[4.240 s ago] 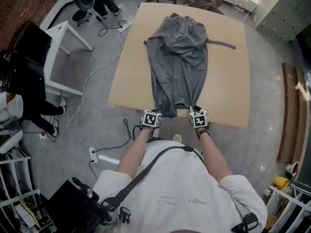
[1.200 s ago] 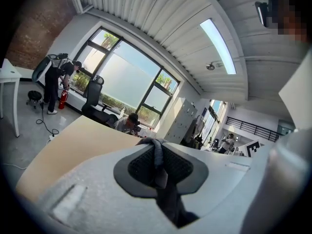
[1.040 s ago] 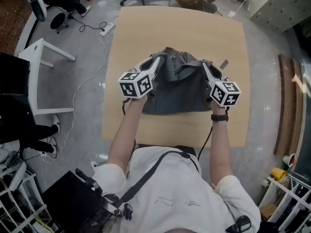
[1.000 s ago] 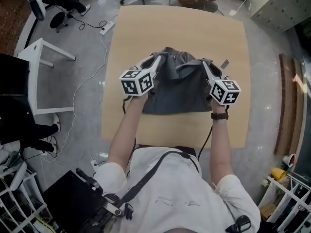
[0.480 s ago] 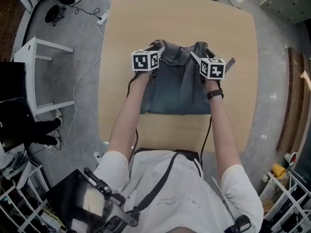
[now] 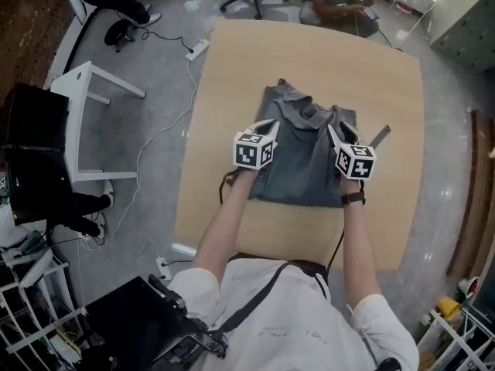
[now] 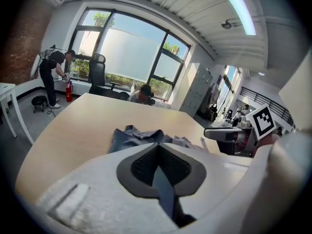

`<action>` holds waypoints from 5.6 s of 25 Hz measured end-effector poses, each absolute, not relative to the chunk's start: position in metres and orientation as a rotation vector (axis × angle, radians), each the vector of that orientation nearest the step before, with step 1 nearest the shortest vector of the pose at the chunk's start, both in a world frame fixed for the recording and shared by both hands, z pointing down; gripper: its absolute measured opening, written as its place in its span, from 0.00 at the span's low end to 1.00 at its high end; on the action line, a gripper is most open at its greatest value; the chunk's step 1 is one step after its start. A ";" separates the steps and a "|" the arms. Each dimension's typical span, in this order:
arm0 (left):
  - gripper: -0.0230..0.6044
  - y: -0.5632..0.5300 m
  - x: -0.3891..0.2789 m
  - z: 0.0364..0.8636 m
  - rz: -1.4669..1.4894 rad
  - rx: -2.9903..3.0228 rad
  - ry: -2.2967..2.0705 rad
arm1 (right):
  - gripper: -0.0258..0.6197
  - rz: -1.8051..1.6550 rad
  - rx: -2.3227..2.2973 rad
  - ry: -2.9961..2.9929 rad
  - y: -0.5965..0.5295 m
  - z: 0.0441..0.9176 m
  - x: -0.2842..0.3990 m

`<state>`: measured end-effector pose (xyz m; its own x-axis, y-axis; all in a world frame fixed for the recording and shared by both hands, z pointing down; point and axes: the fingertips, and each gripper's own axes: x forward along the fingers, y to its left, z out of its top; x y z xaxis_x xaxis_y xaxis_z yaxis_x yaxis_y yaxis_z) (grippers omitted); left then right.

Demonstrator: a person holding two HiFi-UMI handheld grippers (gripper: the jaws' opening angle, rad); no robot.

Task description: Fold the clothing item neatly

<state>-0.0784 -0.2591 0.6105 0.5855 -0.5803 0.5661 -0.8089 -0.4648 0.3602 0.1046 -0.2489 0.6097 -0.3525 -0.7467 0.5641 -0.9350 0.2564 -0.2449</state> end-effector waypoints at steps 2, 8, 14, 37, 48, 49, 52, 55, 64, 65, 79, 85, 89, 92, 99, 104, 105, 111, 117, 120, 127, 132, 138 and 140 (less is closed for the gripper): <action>0.04 -0.243 -0.072 0.601 0.471 2.253 -1.089 | 0.19 0.756 1.556 -2.224 -0.236 0.599 0.097; 0.04 -0.203 -0.079 0.577 0.438 2.318 -1.065 | 0.05 0.719 1.521 -2.321 -0.202 0.572 0.057; 0.04 -0.157 -0.089 0.564 0.412 2.351 -1.032 | 0.05 0.743 1.482 -2.384 -0.160 0.560 0.032; 0.30 -0.027 -0.192 0.699 0.821 2.144 -1.108 | 0.27 0.799 1.847 -1.858 -0.005 0.664 0.155; 0.10 -0.038 -0.191 0.723 0.771 2.003 -1.120 | 0.24 0.999 1.777 -1.772 -0.007 0.723 0.164; 0.10 -0.039 -0.195 0.719 0.745 2.001 -1.114 | 0.16 0.994 1.764 -1.765 -0.007 0.726 0.164; 0.09 -0.043 -0.214 0.706 0.658 1.987 -1.119 | 0.08 0.983 1.730 -1.775 -0.003 0.729 0.167; 0.09 -0.047 -0.231 0.693 0.594 1.989 -1.106 | 0.07 0.979 1.714 -1.806 0.002 0.723 0.177; 0.09 -0.028 -0.243 0.695 0.607 2.011 -0.925 | 0.07 1.061 1.609 -2.023 0.033 0.698 0.176; 0.09 -0.022 -0.245 0.699 0.618 2.003 -0.915 | 0.06 1.081 1.594 -2.044 0.038 0.698 0.175; 0.10 0.007 -0.248 0.736 0.683 1.876 -0.892 | 0.06 1.072 1.509 -1.944 0.062 0.725 0.167; 0.09 0.035 -0.251 0.726 0.696 1.906 -0.849 | 0.06 1.066 1.596 -1.901 0.091 0.713 0.159; 0.09 0.065 -0.266 0.723 0.711 1.935 -0.833 | 0.06 1.044 1.649 -1.871 0.119 0.712 0.145; 0.09 0.092 -0.274 0.723 0.713 1.940 -0.835 | 0.06 1.045 1.658 -1.854 0.148 0.714 0.137; 0.11 0.143 -0.278 0.727 0.701 1.935 -0.883 | 0.06 1.080 1.652 -1.864 0.197 0.720 0.134; 0.15 0.147 -0.286 0.698 0.690 1.984 -1.111 | 0.08 1.012 1.710 -2.020 0.191 0.695 0.137; 0.15 0.152 -0.290 0.694 0.686 1.971 -1.151 | 0.07 0.979 1.720 -2.037 0.193 0.689 0.138; 0.06 0.224 -0.269 0.668 0.566 1.907 -1.311 | 0.05 0.924 1.593 -2.179 0.254 0.663 0.123; 0.04 0.269 -0.176 0.608 0.487 2.106 -1.265 | 0.05 0.868 1.443 -2.374 0.304 0.617 0.068; 0.04 0.269 -0.134 0.557 0.460 2.281 -1.235 | 0.05 0.780 1.411 -2.486 0.310 0.569 0.040; 0.04 0.250 -0.101 0.420 0.248 2.543 -1.524 | 0.05 0.321 1.521 -2.508 0.284 0.459 0.021; 0.04 0.257 -0.108 0.379 0.140 2.631 -1.535 | 0.05 0.146 1.583 -2.520 0.270 0.411 0.013; 0.04 0.255 -0.128 0.359 0.116 2.645 -1.565 | 0.05 0.203 1.659 -2.563 0.266 0.388 0.004; 0.04 0.252 -0.133 0.362 0.114 2.636 -1.567 | 0.05 0.192 1.671 -2.561 0.264 0.384 0.001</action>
<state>-0.1334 0.2517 0.3616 0.4762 -0.8736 0.1009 -0.8790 -0.4763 0.0245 0.0012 0.2643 0.3842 -0.4032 -0.9054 0.1328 -0.9151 0.3984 -0.0626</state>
